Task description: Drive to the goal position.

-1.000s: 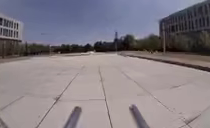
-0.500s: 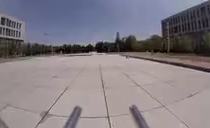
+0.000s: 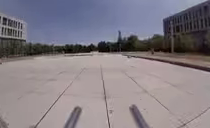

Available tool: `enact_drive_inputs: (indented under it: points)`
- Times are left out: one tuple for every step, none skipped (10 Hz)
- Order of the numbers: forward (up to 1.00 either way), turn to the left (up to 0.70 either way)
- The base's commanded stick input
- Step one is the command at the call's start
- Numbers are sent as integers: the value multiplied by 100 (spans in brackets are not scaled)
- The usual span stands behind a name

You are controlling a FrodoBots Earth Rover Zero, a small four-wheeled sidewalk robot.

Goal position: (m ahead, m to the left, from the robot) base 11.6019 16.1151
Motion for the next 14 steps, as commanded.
enact_drive_inputs:
  points:
    - [70, 0]
    - [70, 1]
    - [70, 1]
    - [70, 1]
    - [70, 1]
    - [70, 1]
    - [70, 1]
    - [70, 1]
    - [70, 1]
    - [37, 1]
    - [0, 0]
    - [0, 0]
    - [0, 0]
    - [0, 0]
